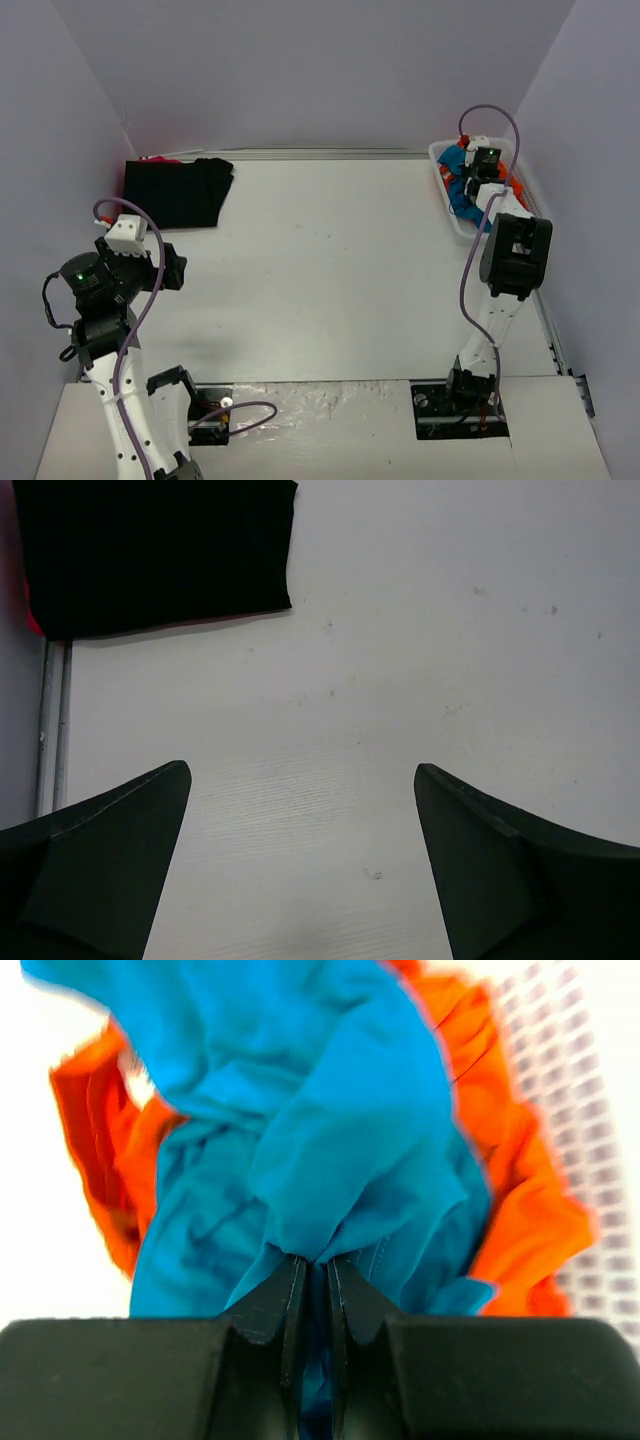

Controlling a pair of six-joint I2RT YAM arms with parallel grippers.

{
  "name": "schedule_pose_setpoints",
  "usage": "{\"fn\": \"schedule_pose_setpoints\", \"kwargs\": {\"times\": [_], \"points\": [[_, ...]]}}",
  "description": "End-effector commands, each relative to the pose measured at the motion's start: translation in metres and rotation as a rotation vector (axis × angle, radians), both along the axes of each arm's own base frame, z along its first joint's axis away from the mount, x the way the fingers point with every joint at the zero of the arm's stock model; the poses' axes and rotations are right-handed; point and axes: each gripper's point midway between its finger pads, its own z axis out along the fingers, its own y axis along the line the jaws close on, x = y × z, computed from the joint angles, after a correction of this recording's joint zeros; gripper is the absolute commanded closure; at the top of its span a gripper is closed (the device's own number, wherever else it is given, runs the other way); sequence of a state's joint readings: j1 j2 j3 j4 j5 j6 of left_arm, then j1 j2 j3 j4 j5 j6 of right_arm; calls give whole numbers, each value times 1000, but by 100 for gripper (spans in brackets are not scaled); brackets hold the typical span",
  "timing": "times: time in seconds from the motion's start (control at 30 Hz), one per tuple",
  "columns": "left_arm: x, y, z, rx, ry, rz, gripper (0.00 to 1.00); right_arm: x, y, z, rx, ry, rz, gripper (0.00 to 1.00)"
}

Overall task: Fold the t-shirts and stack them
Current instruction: Grab crumpled tshirt from bin with the right arm

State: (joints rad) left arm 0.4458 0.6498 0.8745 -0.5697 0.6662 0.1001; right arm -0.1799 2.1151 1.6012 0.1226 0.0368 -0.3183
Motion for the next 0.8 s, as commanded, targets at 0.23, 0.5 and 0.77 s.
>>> {"fn": "schedule_pose_setpoints", "kwargs": {"times": [0.23, 0.5, 0.77], "points": [[2, -1, 14, 3, -51, -8, 6, -3, 48, 69, -102, -131, 37, 100], [1, -4, 14, -5, -49, -20, 6, -13, 79, 123, -155, -204, 45, 100], [1, -6, 13, -12, -46, -28, 6, -32, 105, 193, -164, -311, 50, 100]]}}
